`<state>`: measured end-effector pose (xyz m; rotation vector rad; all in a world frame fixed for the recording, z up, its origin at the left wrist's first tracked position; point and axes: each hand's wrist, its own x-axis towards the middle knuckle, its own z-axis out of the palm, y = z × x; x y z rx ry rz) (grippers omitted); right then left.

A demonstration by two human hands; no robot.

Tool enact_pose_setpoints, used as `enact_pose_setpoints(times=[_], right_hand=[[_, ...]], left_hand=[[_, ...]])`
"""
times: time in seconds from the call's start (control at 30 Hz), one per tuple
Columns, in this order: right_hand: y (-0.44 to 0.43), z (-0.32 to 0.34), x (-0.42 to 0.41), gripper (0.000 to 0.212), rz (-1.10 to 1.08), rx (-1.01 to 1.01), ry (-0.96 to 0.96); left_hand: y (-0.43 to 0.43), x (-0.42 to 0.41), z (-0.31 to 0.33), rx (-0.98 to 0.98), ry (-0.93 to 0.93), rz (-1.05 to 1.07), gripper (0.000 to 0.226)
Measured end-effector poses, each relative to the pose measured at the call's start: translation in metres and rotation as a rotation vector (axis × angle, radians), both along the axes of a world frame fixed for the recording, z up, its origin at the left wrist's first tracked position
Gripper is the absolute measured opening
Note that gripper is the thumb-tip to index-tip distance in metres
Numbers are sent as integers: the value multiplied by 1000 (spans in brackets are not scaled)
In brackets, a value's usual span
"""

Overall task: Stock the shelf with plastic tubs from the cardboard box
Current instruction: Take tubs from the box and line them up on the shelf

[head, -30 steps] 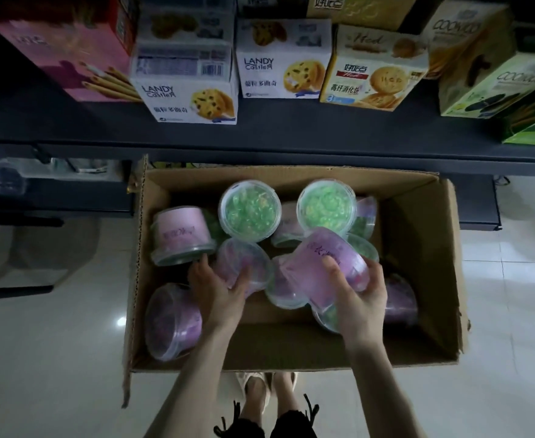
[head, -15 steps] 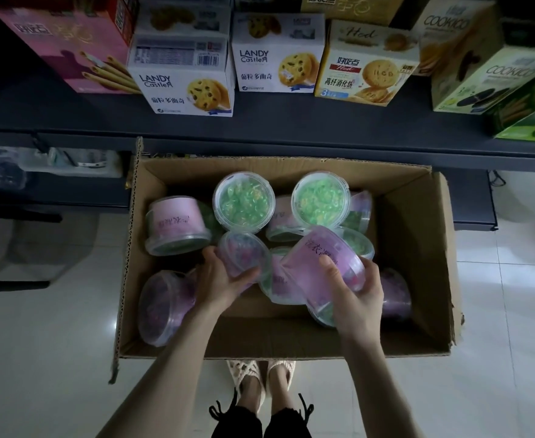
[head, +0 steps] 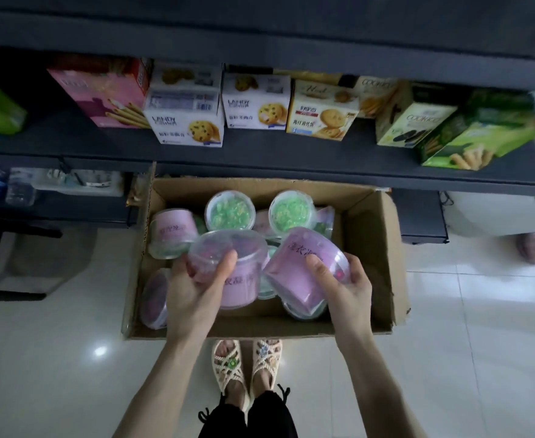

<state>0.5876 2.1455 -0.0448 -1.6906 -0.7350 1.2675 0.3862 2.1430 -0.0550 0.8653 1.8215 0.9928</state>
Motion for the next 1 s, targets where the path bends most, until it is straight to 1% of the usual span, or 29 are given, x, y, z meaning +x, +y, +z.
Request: enact_pose_setpoints(times=[0.03,0.07,0.1,0.17,0.2,0.3,0.37,0.47,0.57,0.7,0.8,0.9,1.0], right_hand=[[3,20,4,63,12,21,18],[8,41,8,67,29,45,31],[13,65,11,62,53,80,35],[27,111,16,39,98,172,40],[35,137,16,33,115,218,48],[56,221,9,28,197,363,47],[69,270,1,25,227,454,37],[88,339,-16,39,264,577,61],[108,395,-43,46,318,681,93],[137,450,-91,47,341,819,73],[164,481,-133,54,331,891,16],[200,500,-174,55,323,931,-46],[233,506,-213,59,297,905,-148]], left_hand=[[0,1,22,23,8,15,51],[3,3,46,43,20,43,52],[7,5,71,52,23,84,55],[17,8,119,103,-4,140,60],[21,8,144,151,10,135,62],[32,4,219,295,87,97,71],[43,-6,264,360,84,88,72],[56,-28,336,470,89,48,79],[67,-58,394,615,75,29,78],[91,-104,451,762,89,113,74],[120,-144,479,799,114,152,78],[152,-185,494,824,226,142,85],[188,-227,503,769,334,92,90]])
